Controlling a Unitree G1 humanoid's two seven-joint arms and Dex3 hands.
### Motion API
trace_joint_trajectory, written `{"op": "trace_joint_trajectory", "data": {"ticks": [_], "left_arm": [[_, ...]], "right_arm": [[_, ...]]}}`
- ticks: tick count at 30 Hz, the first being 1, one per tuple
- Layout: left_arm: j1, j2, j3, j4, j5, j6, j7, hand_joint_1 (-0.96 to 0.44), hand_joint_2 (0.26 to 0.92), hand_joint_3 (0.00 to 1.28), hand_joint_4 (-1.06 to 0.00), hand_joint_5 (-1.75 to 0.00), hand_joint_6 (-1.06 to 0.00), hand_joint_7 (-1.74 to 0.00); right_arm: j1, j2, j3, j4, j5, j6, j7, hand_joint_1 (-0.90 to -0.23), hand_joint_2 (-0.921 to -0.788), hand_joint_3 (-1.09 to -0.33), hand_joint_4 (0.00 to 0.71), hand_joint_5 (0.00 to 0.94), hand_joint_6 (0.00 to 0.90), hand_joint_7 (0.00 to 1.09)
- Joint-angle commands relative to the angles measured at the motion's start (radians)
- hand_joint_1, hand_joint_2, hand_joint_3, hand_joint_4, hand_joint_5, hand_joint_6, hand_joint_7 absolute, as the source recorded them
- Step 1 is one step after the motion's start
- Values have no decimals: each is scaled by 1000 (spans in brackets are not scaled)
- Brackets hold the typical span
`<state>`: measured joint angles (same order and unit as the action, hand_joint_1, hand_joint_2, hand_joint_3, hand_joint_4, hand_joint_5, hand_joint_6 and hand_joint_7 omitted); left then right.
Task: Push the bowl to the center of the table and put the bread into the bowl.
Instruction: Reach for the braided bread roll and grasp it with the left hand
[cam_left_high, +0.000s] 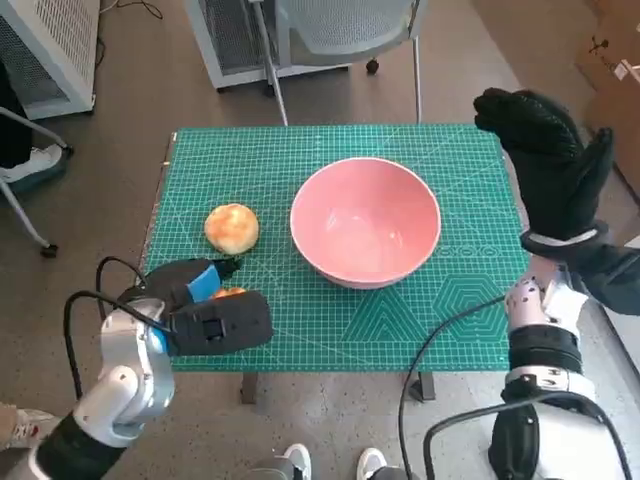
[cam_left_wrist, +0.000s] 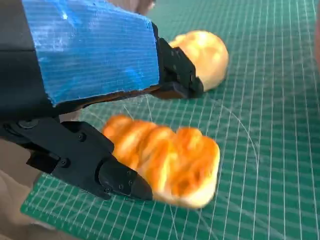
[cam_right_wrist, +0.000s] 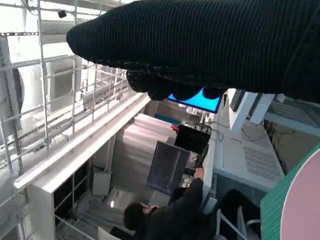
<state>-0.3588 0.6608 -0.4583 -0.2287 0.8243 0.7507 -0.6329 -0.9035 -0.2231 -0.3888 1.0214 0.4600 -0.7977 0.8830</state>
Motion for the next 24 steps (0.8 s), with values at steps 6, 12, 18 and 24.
{"op": "trace_joint_trajectory", "data": {"ticks": [6, 12, 18, 24], "left_arm": [[26, 6, -1, -4, 67, -33, -9, 14, 535, 768, -651, -1454, -650, -1148], [36, 10, 28, -41, 67, -56, -13, 9, 719, 492, -620, -1462, -598, -1089], [49, 9, 74, -81, 43, -97, -7, 5, 803, 315, -635, -1410, -643, -1012], [51, -2, 109, -105, 34, -125, -9, 2, 803, 280, -665, -1367, -695, -963]], "right_arm": [[22, 3, 0, -6, 14, 21, 15, -600, -921, -566, 293, 1, 395, 2], [18, 2, -5, -3, 20, 32, 23, -600, -921, -561, 292, 0, 394, 1], [15, 4, -6, -1, 21, 36, 27, -604, -921, -552, 292, 0, 394, 1], [17, 7, -4, -4, 22, 35, 29, -605, -921, -550, 292, 0, 394, 1]]}}
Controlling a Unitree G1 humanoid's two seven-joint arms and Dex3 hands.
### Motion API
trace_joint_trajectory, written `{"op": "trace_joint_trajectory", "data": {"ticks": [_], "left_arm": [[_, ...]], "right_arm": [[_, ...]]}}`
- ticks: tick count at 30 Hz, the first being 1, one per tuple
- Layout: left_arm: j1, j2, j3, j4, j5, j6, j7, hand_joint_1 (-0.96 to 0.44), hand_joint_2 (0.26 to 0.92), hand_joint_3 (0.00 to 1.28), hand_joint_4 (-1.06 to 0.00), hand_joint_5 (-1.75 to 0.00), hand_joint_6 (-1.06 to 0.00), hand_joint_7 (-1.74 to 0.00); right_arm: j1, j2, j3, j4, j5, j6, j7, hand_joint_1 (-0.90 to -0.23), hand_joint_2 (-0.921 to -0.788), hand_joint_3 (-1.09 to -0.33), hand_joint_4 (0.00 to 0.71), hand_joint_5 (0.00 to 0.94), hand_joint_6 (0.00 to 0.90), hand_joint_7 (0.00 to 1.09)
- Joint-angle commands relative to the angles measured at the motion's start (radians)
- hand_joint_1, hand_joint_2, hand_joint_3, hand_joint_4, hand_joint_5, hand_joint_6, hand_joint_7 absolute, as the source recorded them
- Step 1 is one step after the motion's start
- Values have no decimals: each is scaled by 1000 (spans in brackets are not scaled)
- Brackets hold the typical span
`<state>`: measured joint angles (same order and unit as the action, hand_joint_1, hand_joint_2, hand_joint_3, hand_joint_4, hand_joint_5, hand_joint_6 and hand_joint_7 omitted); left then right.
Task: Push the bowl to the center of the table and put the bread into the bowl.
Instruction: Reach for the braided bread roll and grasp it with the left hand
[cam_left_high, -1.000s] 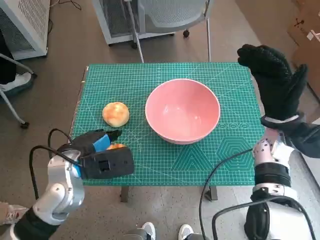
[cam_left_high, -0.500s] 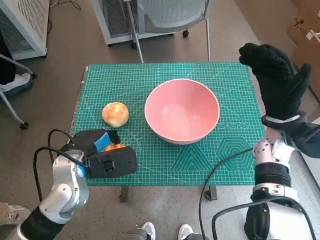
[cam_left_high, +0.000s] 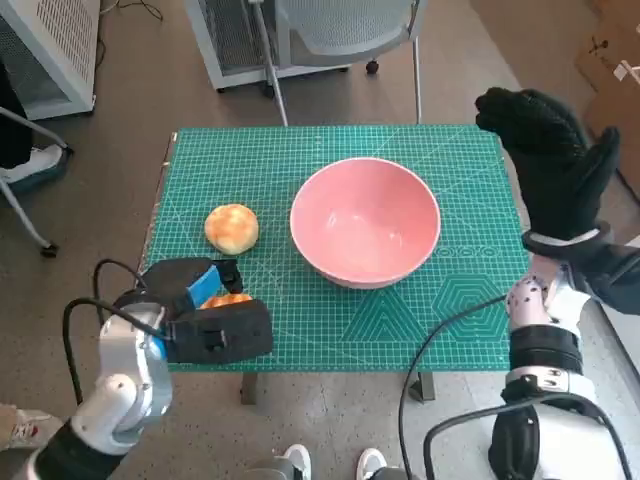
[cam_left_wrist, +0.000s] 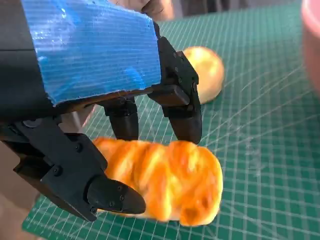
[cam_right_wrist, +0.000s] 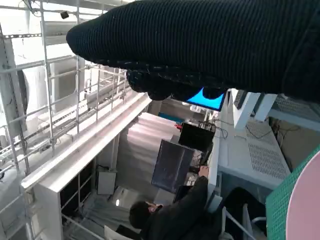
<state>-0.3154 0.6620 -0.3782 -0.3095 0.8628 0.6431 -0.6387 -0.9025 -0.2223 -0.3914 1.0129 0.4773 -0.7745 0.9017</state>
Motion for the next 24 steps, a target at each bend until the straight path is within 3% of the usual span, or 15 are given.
{"op": "trace_joint_trajectory", "data": {"ticks": [1, 14, 24], "left_arm": [[7, -6, 35, -26, -10, -20, -4, 2, 801, 277, -671, -1359, -704, -955], [-23, -33, 85, -33, -40, -48, -11, 3, 822, 188, -736, -1207, -730, -995], [-86, -44, 127, -69, -64, -73, -19, 4, 847, 138, -745, -1209, -738, -963]], "right_arm": [[16, 6, -2, 5, 5, 11, 12, -605, -921, -549, 292, 0, 395, 1], [14, 0, -7, 10, 7, 16, 22, -605, -921, -549, 294, 1, 396, 2], [17, 2, -5, 0, 8, 19, 21, -614, -921, -551, 294, 1, 396, 1]]}}
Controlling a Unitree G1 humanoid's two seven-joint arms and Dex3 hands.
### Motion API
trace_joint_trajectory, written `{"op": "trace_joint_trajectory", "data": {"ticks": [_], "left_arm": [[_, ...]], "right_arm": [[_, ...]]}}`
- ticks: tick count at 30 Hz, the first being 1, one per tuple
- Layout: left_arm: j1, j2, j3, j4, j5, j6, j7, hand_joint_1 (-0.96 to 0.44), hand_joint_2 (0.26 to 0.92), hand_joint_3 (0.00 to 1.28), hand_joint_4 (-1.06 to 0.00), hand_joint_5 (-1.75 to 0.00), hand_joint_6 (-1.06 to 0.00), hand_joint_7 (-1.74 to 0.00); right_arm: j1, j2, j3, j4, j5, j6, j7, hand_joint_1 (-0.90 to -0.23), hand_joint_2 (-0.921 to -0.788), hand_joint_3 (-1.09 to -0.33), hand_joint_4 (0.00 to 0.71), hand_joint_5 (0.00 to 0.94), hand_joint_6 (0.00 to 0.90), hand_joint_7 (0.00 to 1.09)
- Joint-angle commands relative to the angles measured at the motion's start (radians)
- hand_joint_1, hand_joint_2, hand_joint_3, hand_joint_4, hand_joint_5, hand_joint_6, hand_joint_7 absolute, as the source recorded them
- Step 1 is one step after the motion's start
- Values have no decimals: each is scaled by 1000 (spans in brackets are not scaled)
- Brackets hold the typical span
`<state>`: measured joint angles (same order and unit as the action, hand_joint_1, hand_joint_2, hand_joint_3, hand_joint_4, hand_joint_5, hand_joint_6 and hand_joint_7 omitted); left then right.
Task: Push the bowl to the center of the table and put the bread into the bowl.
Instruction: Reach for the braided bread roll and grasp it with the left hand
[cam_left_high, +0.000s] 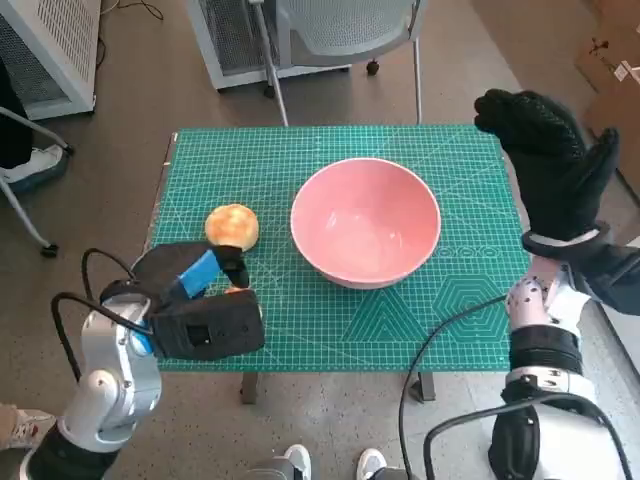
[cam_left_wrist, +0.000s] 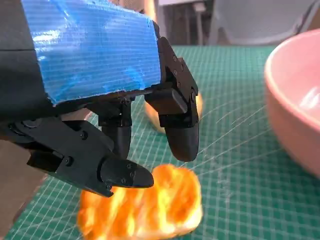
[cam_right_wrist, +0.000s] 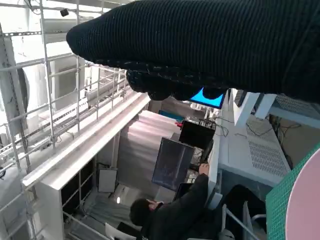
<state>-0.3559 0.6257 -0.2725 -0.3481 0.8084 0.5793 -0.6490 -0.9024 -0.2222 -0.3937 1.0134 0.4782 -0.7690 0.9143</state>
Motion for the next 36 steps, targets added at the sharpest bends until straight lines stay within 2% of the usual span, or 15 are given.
{"op": "trace_joint_trajectory", "data": {"ticks": [1, 10, 18, 20, 22, 23, 24, 25, 27, 28, 31, 36], "left_arm": [[-56, -10, 24, -33, -10, -11, -8, 4, 847, 137, -745, -1209, -738, -961], [-120, -23, 38, -53, 1, -30, 5, 3, 865, 89, -780, -1173, -740, -944], [-80, -36, 38, -51, 3, -76, 51, 3, 873, 55, -816, -1112, -744, -959], [-66, -39, 40, -62, 2, -65, 37, 3, 875, 51, -828, -1114, -739, -945], [-57, -38, 36, -81, 13, -35, 1, 3, 888, 42, -781, -1103, -732, -1015], [-54, -37, 33, -91, 21, -19, -19, 17, 843, 29, -716, -909, -618, -810], [-48, -31, 27, -106, 34, 1, -46, 24, 813, 20, -704, -729, -585, -598], [-45, -28, 24, -118, 44, 14, -66, -6, 794, 19, -634, -622, -554, -502], [-40, -19, 15, -139, 71, 42, -111, -135, 746, 11, -452, -276, -469, -232], [-37, -12, 9, -154, 90, 54, -137, -189, 732, 9, -387, -179, -438, -157], [-27, 1, -2, -189, 135, 70, -189, -375, 717, 6, -281, -64, -388, -58], [5, 2, -10, -238, 206, 73, -238, -503, 711, 3, -236, -13, -365, -13]], "right_arm": [[18, 3, -3, -2, 7, 14, 8, -615, -921, -551, 294, 1, 396, 1], [23, 5, 0, -9, 4, 10, 4, -610, -921, -549, 293, 0, 396, 1], [37, -1, -5, -26, 12, 15, 10, -608, -921, -549, 293, 0, 395, 0], [40, -2, -4, -30, 14, 17, 10, -609, -921, -549, 293, 0, 395, 0], [43, -3, -4, -35, 16, 18, 9, -609, -921, -549, 293, 1, 396, 0], [45, -3, -4, -37, 16, 19, 8, -608, -921, -548, 293, 0, 395, 0], [45, -5, -4, -37, 16, 20, 8, -608, -921, -548, 292, 0, 395, 0], [46, -5, -4, -38, 17, 21, 7, -608, -921, -548, 292, 0, 395, 0], [45, -7, -5, -35, 17, 21, 7, -608, -921, -547, 292, 0, 395, 0], [44, -8, -7, -32, 18, 22, 6, -608, -921, -547, 292, 0, 395, 0], [43, -9, -8, -29, 19, 24, 6, -610, -921, -544, 293, 1, 395, 0], [39, -5, -9, -20, 16, 20, 2, -611, -921, -540, 295, 1, 395, 0]]}}
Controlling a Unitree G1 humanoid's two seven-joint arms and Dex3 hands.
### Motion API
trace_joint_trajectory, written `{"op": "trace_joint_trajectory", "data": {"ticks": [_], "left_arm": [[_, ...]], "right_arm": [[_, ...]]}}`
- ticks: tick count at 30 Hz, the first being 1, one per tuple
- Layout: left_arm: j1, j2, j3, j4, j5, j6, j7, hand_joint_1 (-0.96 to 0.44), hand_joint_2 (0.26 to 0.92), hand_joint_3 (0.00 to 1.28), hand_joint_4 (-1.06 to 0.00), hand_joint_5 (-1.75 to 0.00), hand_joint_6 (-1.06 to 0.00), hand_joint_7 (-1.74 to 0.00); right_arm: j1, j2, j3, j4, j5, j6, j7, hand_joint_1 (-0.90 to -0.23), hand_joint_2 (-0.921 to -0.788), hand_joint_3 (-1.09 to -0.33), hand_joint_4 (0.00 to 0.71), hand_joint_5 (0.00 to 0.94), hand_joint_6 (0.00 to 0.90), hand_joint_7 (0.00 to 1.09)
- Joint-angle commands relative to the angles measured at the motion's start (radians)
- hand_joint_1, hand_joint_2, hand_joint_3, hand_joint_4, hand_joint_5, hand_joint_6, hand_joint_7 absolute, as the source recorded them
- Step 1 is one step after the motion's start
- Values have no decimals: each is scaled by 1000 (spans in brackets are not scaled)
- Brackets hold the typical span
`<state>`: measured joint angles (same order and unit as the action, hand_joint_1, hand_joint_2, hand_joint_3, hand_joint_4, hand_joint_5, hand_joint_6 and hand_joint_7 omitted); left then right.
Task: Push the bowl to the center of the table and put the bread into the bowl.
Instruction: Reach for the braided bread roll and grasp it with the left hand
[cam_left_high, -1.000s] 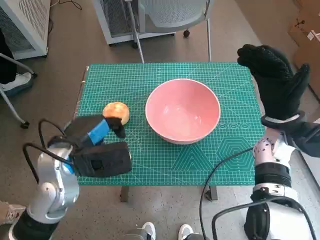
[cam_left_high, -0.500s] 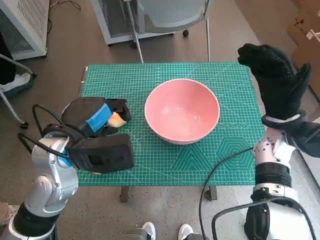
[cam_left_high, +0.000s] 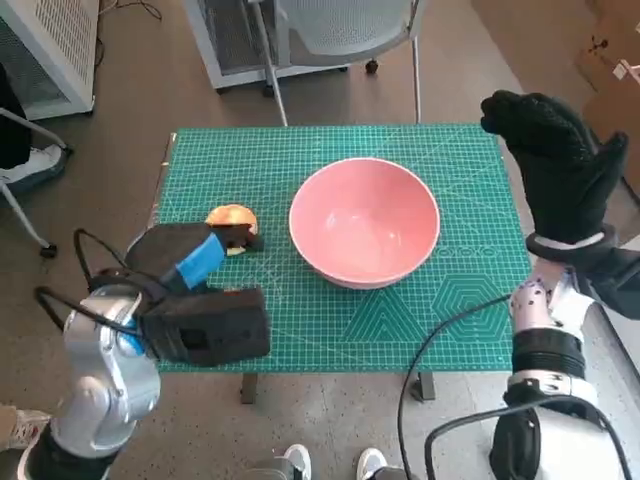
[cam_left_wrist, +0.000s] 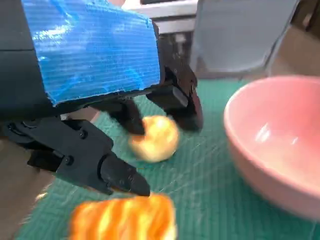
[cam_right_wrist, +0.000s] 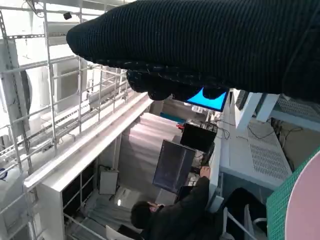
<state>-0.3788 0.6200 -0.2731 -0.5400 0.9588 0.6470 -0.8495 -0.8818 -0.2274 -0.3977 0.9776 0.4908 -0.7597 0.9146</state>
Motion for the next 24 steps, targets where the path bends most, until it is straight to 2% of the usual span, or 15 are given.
{"op": "trace_joint_trajectory", "data": {"ticks": [1, 13, 24], "left_arm": [[35, 5, -8, -52, 64, 3, -41, -519, 710, 3, -233, -9, -361, -9], [120, -51, 9, -68, 109, -10, -34, -537, 702, 0, -193, 0, -315, 0], [134, -86, 0, 24, 115, -23, -8, -517, 704, 1, -154, 0, -277, 0]], "right_arm": [[17, 1, -5, 17, 3, 10, 1, -612, -921, -540, 296, 2, 394, 0], [10, 8, -2, 31, -2, 6, 0, -612, -921, -538, 298, 2, 394, 0], [5, 6, -1, 36, -1, 7, 8, -613, -921, -536, 294, 0, 393, 0]]}}
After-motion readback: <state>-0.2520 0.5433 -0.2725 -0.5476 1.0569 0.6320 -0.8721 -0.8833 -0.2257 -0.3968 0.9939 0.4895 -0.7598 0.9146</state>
